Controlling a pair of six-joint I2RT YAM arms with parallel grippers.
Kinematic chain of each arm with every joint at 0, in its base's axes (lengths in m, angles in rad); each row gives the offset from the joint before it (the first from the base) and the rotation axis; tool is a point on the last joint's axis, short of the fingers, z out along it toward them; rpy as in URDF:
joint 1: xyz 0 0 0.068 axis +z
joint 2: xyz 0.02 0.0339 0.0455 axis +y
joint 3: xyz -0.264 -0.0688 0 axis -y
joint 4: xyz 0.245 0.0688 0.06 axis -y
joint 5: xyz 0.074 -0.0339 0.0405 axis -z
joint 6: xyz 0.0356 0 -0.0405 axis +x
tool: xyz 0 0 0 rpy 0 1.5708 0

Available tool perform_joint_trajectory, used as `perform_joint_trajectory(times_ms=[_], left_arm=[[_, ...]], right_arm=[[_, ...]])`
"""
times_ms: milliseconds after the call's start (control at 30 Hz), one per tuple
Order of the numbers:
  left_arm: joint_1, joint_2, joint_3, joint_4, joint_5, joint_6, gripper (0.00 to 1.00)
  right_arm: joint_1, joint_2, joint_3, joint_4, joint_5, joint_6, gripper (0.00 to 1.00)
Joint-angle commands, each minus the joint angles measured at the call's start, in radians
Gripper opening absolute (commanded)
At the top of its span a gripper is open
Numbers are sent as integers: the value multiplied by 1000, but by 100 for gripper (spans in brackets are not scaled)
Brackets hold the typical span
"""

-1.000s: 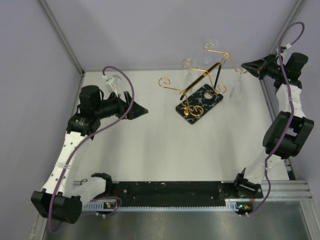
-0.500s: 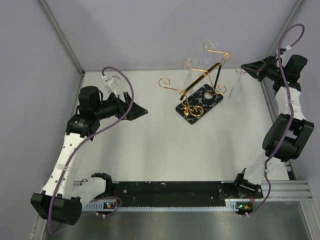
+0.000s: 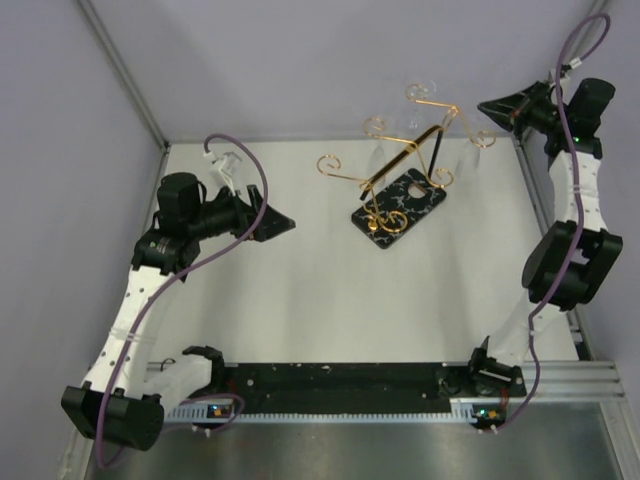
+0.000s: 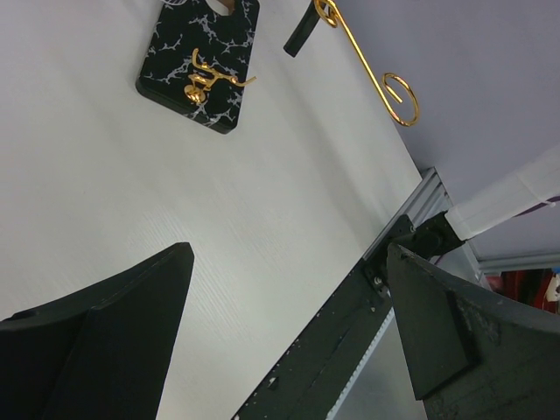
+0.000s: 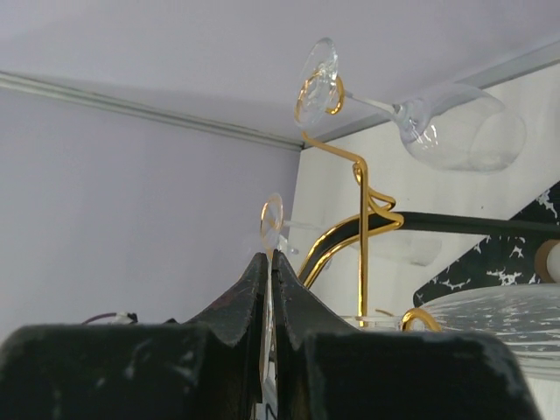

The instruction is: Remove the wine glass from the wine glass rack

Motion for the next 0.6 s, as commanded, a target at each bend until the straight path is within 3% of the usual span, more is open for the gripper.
perform_joint_trajectory(times_ms=[0, 567], left_arm=[[-2, -5, 10, 13, -6, 21, 97], [-2, 20, 10, 11, -17, 26, 97]], right_arm=[[8, 57, 87, -45, 35, -22, 0], [-44, 87, 121, -45, 188, 12, 0]])
